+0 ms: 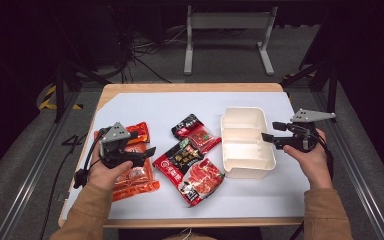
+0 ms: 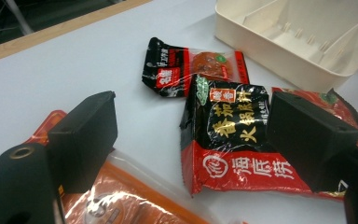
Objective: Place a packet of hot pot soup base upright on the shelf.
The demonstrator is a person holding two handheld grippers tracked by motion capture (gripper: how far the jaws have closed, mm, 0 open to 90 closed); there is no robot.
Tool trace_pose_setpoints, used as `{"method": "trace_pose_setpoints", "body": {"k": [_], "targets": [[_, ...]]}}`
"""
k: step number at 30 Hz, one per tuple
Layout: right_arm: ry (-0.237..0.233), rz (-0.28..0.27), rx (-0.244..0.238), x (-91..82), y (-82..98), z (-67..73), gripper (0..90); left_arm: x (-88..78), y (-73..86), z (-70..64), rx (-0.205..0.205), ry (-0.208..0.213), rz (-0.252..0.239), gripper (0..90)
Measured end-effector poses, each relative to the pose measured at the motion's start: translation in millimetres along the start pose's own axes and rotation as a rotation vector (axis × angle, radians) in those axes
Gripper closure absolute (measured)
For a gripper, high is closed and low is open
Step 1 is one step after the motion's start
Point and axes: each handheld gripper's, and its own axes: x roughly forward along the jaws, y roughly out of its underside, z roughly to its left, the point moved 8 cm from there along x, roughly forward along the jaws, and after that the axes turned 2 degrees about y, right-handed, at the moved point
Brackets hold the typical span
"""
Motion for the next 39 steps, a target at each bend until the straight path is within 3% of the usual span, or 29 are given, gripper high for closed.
{"method": "trace_pose_setpoints", "body": {"k": [9,15,16,22,26,32,39], "targets": [[-0.004,0.006,0.002,1.2,1.1,0.5,35.0,10.0,-5.4,-10.1,0.018,0.027,-0.005,17.5],[-0.006,0.006,0.000,1.9,1.8,0.7,35.1,14.8,-6.0,-11.9,-0.027,0.042,-0.015,14.7],[-0.006,0.006,-0.001,2.2,1.8,0.9,35.0,19.3,-3.8,-9.8,-0.042,0.024,-0.004,14.6],[-0.008,0.011,-0.003,4.3,2.4,2.2,34.9,31.4,5.1,-7.5,-0.068,0.028,0.032,23.2],[-0.011,0.015,-0.003,6.2,3.1,3.1,34.9,45.0,16.6,-6.4,-0.075,0.056,0.098,30.9],[-0.013,0.024,-0.007,8.8,4.4,4.6,34.5,57.1,28.2,-4.1,-0.066,0.030,0.152,33.3],[-0.021,0.037,-0.011,12.5,5.7,6.8,33.8,68.3,41.2,2.0,-0.090,0.019,0.218,31.0]]}}
